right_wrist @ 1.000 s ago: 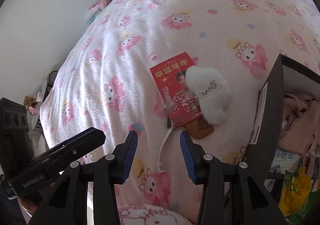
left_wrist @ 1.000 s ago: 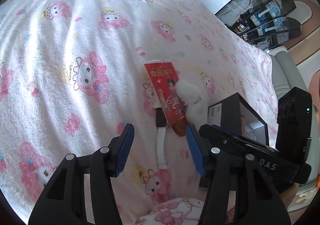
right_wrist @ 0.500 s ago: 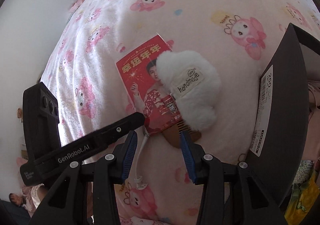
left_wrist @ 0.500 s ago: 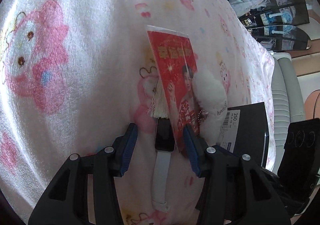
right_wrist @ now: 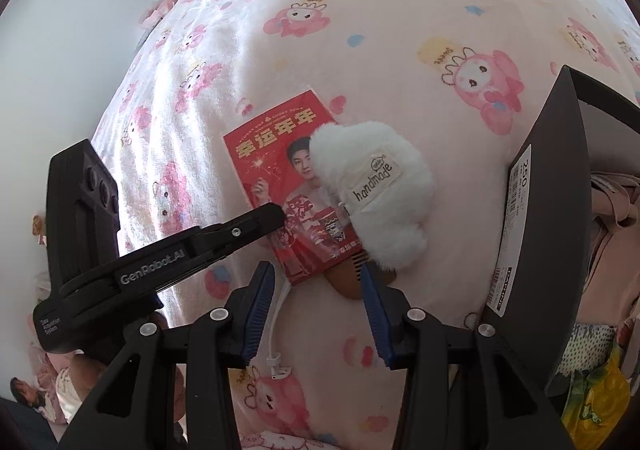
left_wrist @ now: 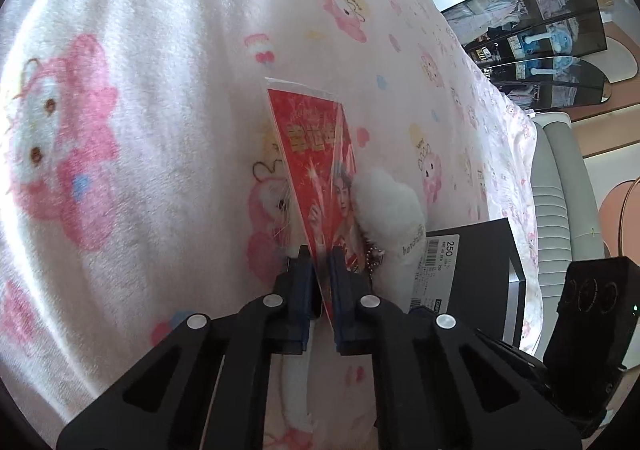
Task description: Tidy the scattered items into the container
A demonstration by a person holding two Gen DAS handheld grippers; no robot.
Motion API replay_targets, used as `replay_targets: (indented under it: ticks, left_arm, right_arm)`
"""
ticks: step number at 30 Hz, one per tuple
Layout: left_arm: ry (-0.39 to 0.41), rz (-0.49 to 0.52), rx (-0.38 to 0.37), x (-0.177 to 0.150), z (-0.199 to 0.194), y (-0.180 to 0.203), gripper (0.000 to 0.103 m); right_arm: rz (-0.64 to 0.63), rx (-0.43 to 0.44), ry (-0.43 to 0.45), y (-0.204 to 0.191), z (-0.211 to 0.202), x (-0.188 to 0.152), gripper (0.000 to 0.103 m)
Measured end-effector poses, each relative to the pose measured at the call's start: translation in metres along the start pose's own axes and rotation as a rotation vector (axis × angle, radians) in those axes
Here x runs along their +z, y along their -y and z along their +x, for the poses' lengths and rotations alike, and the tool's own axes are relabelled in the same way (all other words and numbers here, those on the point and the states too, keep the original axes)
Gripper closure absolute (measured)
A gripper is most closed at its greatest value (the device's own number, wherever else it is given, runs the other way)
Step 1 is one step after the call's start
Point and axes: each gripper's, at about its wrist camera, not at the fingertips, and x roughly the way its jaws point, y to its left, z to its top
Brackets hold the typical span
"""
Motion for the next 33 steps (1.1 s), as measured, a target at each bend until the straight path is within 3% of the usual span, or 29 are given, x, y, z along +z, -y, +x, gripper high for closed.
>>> replay_targets:
  ticks: [7,10,14,17,19,22,25,28,33]
  left_arm:
    - [-0.002,-0.085,0.070,-0.063,-0.042,-0.024,0.094]
    - [-0.030,-0.095,0.069,-0.078,-0.045,-0.033,0.084]
    - [0.010,-0.120,0.135,-0.072,-0.057,-0.046,0.082]
    - [0.085,-0.073,0.277,-0.059,-0.073,-0.043,0.077]
    - [0.125,-0.050,0.321,-0.046,-0.079,-0.043,0.074]
    - [0.143,-0.044,0.332,-0.020,-0.071,-0.053,0.074]
    - [0.106,-0.068,0.328,-0.004,-0.053,-0.071,0.074]
    - [0.094,-0.057,0.297,-0.008,-0.049,-0.069,0.074]
    - [0.039,-0.040,0.249,-0.034,-0.050,-0.059,0.074]
  right_arm:
    - [-0.015,0.033,-0.066,-0.009,0.011,-0.020,0.062]
    - [-0.054,0.022,-0.099,-0.017,0.015,-0.031,0.063]
    - [-0.064,0.028,-0.133,-0.020,0.022,-0.035,0.063]
    - [-0.058,0.033,-0.142,-0.020,0.025,-0.031,0.063]
    - [-0.067,0.039,-0.147,-0.021,0.026,-0.029,0.063]
    - [-0.088,0.043,-0.156,-0.025,0.033,-0.022,0.063]
    - [-0.083,0.069,-0.193,-0.025,0.046,-0.018,0.063]
    - [-0.069,0.074,-0.219,-0.025,0.056,-0.017,0.063]
    - [-0.084,0.069,-0.184,-0.035,0.047,-0.014,0.062]
